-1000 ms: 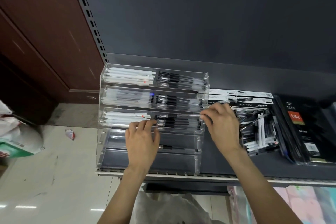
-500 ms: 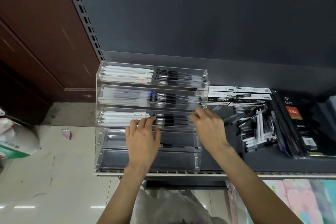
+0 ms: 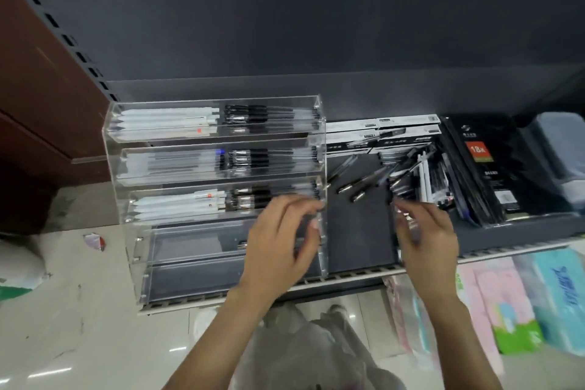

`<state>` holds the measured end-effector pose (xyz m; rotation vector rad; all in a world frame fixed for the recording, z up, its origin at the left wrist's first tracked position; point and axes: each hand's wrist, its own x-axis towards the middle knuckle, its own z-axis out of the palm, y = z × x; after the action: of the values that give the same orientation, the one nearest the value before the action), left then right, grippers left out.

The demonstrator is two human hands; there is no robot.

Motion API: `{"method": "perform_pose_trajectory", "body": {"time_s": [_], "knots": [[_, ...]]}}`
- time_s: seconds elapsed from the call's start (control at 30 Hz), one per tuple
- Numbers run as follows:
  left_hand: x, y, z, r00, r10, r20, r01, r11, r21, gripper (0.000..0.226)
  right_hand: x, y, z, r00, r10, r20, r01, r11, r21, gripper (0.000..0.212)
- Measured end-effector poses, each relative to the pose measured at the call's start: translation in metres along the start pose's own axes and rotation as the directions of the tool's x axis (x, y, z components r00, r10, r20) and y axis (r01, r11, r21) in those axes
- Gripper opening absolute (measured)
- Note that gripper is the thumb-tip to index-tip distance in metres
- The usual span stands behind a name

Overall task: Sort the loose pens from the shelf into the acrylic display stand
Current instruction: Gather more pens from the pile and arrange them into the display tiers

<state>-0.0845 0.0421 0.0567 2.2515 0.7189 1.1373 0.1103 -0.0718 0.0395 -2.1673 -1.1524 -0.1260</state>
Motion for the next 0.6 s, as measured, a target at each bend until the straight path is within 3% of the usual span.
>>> {"method": "perform_pose_trajectory", "body": {"time_s": [0.1, 0.2, 0.3, 0.37, 0.47, 0.6], "knots": [[0.001, 0.027, 0.054, 0.976, -0.006, 0.219, 0.021, 0.998, -0.066, 0.013, -0.012, 0.07, -0.007, 0.963, 0.202, 0.18, -0.185, 0.977, -0.107, 0.038], [0.001, 0.037, 0.117, 0.804, -0.311, 0.507, 0.244, 0.95, 0.196, 0.042, -0.008, 0.114, -0.01, 0.917, 0.224, 0.329, -0.172, 0.969, -0.179, 0.038], [0.002, 0.031, 0.172, 0.681, -0.519, 0.517, 0.256, 0.83, 0.496, 0.091, 0.007, 0.135, -0.007, 0.9, 0.183, 0.396, -0.131, 0.979, -0.154, 0.05], [0.004, 0.029, 0.198, 0.635, -0.596, 0.491, 0.242, 0.757, 0.607, 0.102, 0.017, 0.148, -0.004, 0.871, 0.145, 0.469, -0.081, 0.985, -0.155, 0.057], [0.008, 0.028, 0.22, 0.567, -0.659, 0.494, 0.243, 0.707, 0.664, 0.078, 0.032, 0.162, 0.0, 0.788, 0.15, 0.597, -0.019, 0.975, -0.22, 0.059], [0.01, 0.026, 0.227, 0.519, -0.713, 0.472, 0.318, 0.673, 0.667, 0.042, 0.048, 0.175, 0.002, 0.788, 0.054, 0.614, 0.033, 0.991, -0.129, 0.049]]}}
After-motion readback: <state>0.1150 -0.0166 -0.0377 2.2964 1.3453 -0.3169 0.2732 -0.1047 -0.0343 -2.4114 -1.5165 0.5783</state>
